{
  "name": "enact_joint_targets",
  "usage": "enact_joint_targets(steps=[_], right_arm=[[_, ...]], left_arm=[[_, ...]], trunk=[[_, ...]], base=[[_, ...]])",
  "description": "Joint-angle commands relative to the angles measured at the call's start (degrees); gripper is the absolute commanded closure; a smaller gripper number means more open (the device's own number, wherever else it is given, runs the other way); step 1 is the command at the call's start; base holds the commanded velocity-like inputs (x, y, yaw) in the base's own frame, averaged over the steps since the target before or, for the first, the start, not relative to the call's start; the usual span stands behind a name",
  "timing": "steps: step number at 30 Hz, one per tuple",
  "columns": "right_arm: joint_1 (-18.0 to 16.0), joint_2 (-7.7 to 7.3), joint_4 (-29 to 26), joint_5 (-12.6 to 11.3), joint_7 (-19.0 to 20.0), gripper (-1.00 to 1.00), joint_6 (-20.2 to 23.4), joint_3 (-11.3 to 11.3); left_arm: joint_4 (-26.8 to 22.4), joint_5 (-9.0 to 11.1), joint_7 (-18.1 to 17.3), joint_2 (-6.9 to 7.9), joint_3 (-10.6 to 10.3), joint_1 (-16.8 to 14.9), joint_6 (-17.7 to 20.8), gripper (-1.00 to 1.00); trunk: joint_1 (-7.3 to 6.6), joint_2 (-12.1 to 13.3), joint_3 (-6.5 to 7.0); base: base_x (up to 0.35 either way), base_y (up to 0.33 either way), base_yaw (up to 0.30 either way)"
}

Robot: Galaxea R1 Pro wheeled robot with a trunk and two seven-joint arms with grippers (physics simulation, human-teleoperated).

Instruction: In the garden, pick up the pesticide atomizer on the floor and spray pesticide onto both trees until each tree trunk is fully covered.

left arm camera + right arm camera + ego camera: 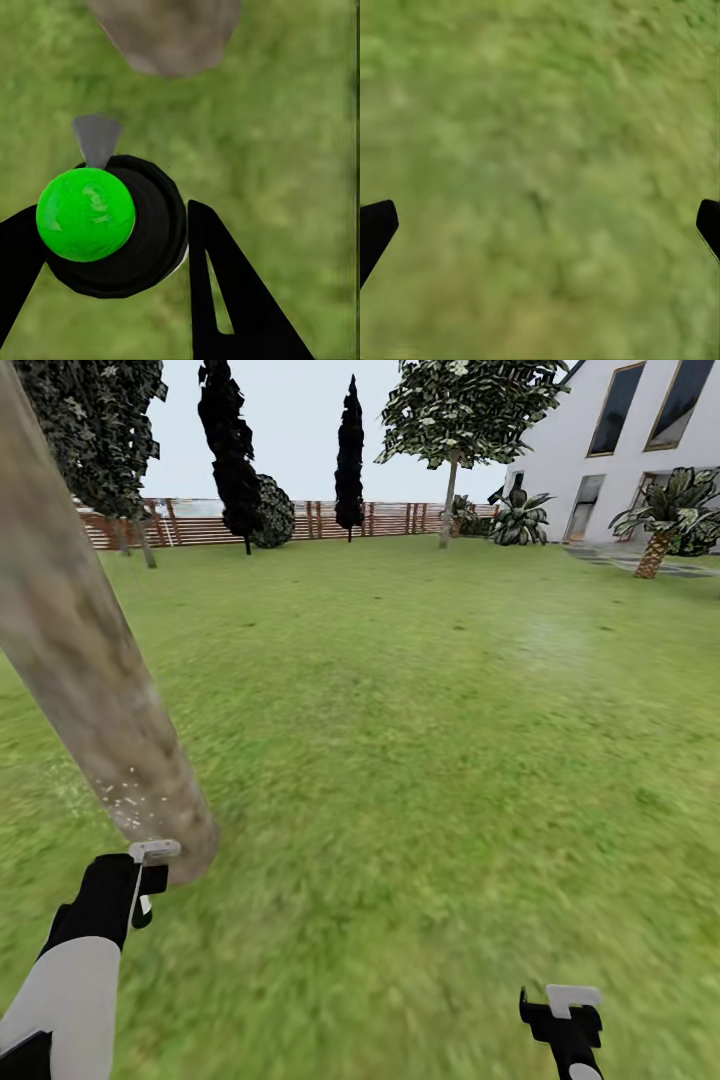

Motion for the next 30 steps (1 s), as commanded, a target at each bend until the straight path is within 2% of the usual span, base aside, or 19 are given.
enact_joint_targets(steps=[1, 13, 30], right_arm=[[-0.02, -0.01, 0.01, -0.56, -0.12, -1.00, -0.16, 0.50], [-0.02, 0.25, -0.02, -0.59, -0.12, -1.00, -0.16, 0.50], [-0.02, 0.25, -0.01, -0.56, -0.12, -1.00, -0.16, 0.50]], left_arm=[[-0.09, -0.61, -0.52, -0.01, 0.16, -0.05, 0.16, 1.00], [-0.09, -0.62, -0.41, 0.04, 0.25, -0.05, 0.15, 1.00], [-0.18, -0.69, -0.24, 0.13, 0.24, -0.05, 0.15, 1.00]], trunk=[[0.01, -0.02, -0.05], [0.01, -0.02, -0.05], [0.01, -0.02, -0.05]], base=[[0.239, -0.175, 0.000], [0.177, -0.227, 0.024], [0.166, -0.235, 0.273]])
